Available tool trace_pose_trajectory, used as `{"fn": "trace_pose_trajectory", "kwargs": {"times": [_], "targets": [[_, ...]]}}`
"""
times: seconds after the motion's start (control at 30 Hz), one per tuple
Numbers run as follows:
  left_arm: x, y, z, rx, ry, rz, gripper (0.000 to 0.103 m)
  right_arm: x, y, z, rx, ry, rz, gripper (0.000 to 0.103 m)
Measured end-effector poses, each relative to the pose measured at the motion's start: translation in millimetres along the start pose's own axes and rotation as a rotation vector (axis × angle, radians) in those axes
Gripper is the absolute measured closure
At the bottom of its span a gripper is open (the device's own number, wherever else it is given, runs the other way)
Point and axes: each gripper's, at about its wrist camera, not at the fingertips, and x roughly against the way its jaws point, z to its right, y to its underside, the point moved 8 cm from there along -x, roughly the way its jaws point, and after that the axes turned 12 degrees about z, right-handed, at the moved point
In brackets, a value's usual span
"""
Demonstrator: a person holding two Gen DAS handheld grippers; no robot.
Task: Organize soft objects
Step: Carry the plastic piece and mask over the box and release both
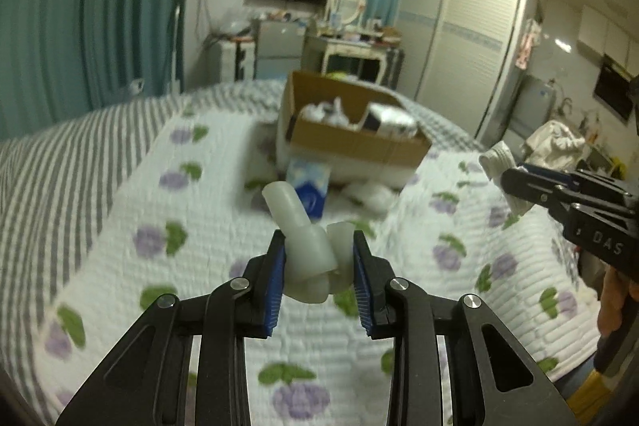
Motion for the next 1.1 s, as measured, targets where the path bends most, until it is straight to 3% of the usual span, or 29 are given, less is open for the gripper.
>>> {"fn": "trace_pose_trajectory", "kwargs": {"times": [0.3, 0.5, 0.67, 0.87, 1.1], "targets": [[-35.3, -78.7, 26.7, -0.109, 0.068, 0.097, 0.073, -11.4, -79.4, 25.8, -0.008, 0.031, 0.116, 0.08], [-77.9, -132.0, 42.9, -0.169, 0.091, 0.167, 0.073, -49.1, -131.9, 48.2, 0.013, 0.07, 0.161, 0.08], [-125.5, -156.8, 48.6, -0.207, 0.118, 0.182, 0.073, -95.0, -163.8, 72.9, -0.016, 0.082, 0.184, 0.08], [-201.6, -161.4, 40.0, -0.227, 0.135, 0.127, 0.073, -161.2, -174.5, 100.0, -0.065, 0.079, 0.167, 0.08], [-269.0, -142.3, 30.0, -0.23, 0.132, 0.034, 0.073, -248.1, -134.1, 132.9, -0.154, 0.06, 0.05, 0.08]]}}
